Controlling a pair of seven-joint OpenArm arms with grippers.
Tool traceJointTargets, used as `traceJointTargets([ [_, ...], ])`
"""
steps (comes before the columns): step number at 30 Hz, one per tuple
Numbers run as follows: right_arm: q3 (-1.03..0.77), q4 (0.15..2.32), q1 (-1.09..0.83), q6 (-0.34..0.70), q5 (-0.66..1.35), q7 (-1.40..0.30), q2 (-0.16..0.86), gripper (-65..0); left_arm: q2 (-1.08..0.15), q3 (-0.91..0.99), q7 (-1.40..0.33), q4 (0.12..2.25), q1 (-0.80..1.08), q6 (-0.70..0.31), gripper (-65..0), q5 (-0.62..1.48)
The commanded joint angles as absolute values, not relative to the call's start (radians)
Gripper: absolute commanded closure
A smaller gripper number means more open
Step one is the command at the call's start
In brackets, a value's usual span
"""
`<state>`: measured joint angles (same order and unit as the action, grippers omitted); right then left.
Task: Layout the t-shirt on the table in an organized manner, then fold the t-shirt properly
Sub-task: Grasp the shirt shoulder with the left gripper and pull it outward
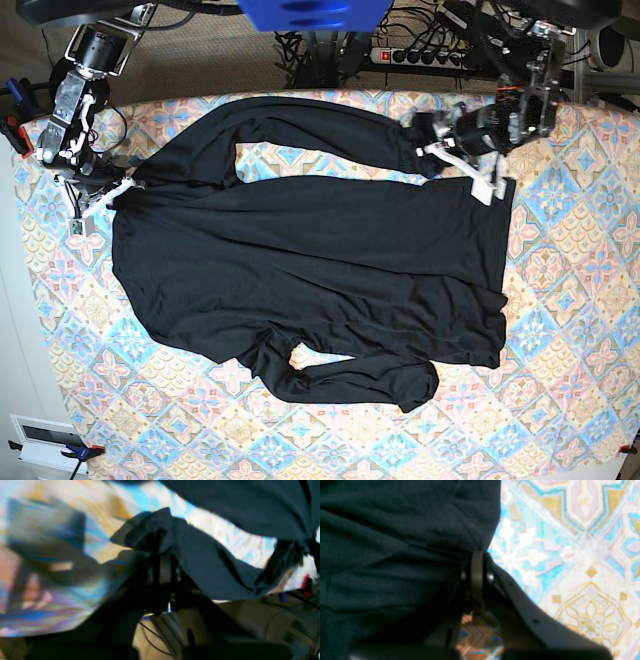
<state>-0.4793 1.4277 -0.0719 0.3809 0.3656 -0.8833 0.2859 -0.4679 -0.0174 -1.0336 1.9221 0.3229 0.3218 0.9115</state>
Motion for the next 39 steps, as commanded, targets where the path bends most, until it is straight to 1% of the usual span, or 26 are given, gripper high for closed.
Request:
traceJointTargets([
  [1,-0.483,1.442,-0.064,0.377,0.358,-0.88,0.303,0.0,-0.479,-0.001,-1.027,1.972,0.331,0.318,0.0,0.918],
  [4,-0.483,1.442,-0.064,0.377,0.358,-0.88,0.303,0.0,-0.51,0.088,-1.02,2.028,0.364,0.315,0.0,0.929],
  [7,-0.483,1.435,-0.053,0.377,0.358,-0.878,0.303,0.0,-0.524,0.202,-1.02,2.029,0.363,0.314,0.0,1.015],
  [11,-0.483,1.435,-0.013,0.377,0.357,-0.881,0.303,0.0,-0.524,0.397,-1.026,2.028,0.343,0.245,0.0,1.159],
  [15,-0.483,1.431,-0.013,0.377,0.357,-0.881,0.303,0.0,-0.524,0.524,-1.027,2.017,0.298,0.231,0.0,1.21],
  [22,-0.483,1.431,-0.012,0.377,0.357,-0.881,0.303,0.0,-0.521,0.533,-1.026,1.977,0.229,0.231,0.0,1.193],
  [30,-0.483,1.438,-0.012,0.377,0.36,-0.881,0.303,0.0,-0.516,0.533,-1.018,1.715,0.166,0.231,0.0,1.193],
  [35,-0.481,1.44,-0.01,0.377,0.361,-0.881,0.3,0.0,-0.516,0.529,-1.024,1.616,0.128,0.231,-0.6,1.193],
  [39,-0.43,1.44,0.008,0.377,0.358,-0.881,0.3,0.0,-0.521,0.472,-1.02,1.554,0.127,0.231,-1.2,1.193],
])
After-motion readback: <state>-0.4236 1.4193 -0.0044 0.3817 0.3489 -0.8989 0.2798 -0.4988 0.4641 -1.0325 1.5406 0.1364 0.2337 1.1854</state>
